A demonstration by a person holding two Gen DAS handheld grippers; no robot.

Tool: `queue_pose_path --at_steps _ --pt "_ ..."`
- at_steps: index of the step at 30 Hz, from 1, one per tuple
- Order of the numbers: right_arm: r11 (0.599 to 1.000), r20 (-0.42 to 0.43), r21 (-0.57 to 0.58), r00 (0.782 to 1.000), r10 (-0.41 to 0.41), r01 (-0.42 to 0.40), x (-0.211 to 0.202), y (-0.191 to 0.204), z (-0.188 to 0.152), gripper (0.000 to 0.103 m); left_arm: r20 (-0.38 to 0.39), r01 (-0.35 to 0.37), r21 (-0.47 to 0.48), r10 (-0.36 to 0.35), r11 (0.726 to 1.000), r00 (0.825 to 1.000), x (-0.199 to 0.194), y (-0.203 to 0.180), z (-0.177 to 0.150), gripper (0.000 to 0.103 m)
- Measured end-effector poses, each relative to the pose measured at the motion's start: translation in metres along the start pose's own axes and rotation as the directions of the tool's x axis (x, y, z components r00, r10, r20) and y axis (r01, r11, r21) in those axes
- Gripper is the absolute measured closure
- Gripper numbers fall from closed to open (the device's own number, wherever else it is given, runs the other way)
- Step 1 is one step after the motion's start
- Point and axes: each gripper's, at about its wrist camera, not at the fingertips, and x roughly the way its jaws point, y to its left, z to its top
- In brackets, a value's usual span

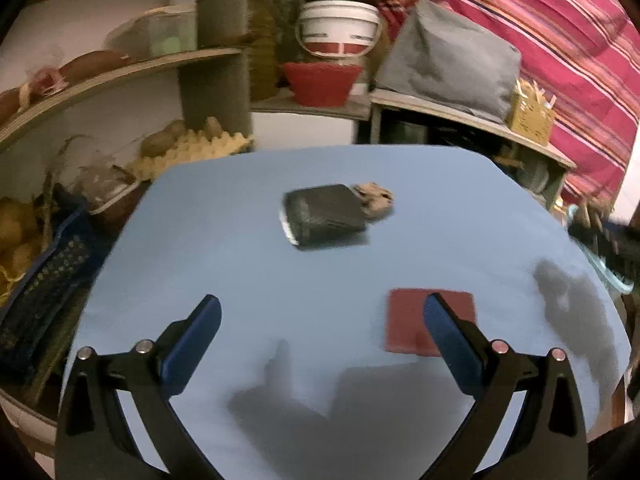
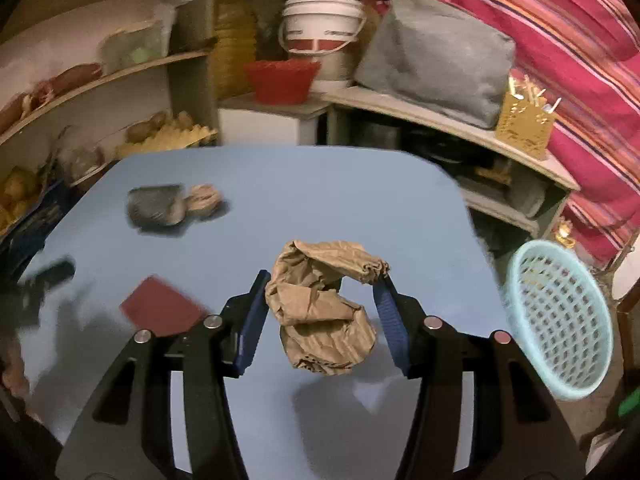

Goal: Collect trash
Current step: 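Lift the brown paper with the right tool while the left tool grasps the maroon pad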

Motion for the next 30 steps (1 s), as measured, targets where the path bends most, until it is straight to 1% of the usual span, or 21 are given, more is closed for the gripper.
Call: queue_pose_path --at_steps 4,6,8,11,13,14,17,20,24,26,30 --pt "0.996 -0.009 0.082 1.0 0.026 -0.025 0.006 -0.03 -0.006 0.05 -0.034 0.026 -0.001 -0.026 1.0 0.999 0.009 -0.02 -0.006 0.004" --pt "0.993 -0.021 0.108 0.999 0.049 -0.047 0.007 -0.036 -0.01 0.05 -0.047 0.031 0.001 -0.031 1.0 0.998 0.013 -0.028 -0.008 0.004" --pt "0.993 -0.016 0.109 0.999 0.051 -0.049 0.006 -0.039 -0.011 0.05 -0.064 0.037 0.018 -0.035 0.999 0.997 0.018 -0.038 -0.012 0.004" --pt "0.994 -0.006 0.102 0.999 0.042 -0.041 0.002 -0.042 -0.013 0.05 -0.107 0.071 0.031 -0.067 0.997 0.992 0.029 -0.051 -0.018 0.004" --pt "0.992 -0.009 0.115 0.999 0.051 -0.05 0.003 -0.046 -0.015 0.05 -0.13 0.091 0.041 -0.085 0.995 0.988 0.036 -0.061 -0.023 0.004" --pt "0.991 -0.012 0.125 0.998 0.057 -0.055 0.004 -0.049 -0.016 0.05 -0.136 0.093 0.048 -0.086 0.995 0.987 0.038 -0.064 -0.024 0.004" --pt "0.988 -0.017 0.138 0.998 0.067 -0.064 0.006 -0.054 -0.017 0.05 -0.154 0.069 0.067 -0.058 0.995 0.986 0.046 -0.075 -0.027 0.004" --pt "0.988 -0.014 0.138 0.997 0.073 -0.071 0.006 -0.056 -0.017 0.049 -0.189 0.096 0.043 -0.086 0.994 0.978 0.055 -0.079 -0.026 0.004" --pt "0.988 -0.013 0.138 0.997 0.076 -0.074 0.004 -0.057 -0.018 0.049 -0.221 0.072 0.053 -0.059 0.996 0.974 0.066 -0.087 -0.025 0.004" --pt "0.987 -0.015 0.14 0.997 0.076 -0.073 0.004 -0.058 -0.018 0.049 -0.256 0.07 0.053 -0.054 0.996 0.965 0.075 -0.088 -0.024 0.004" --pt "0.987 -0.014 0.141 0.997 0.077 -0.074 0.001 -0.061 -0.02 0.049 -0.258 0.079 0.021 -0.071 0.997 0.963 0.077 -0.085 -0.024 0.005"
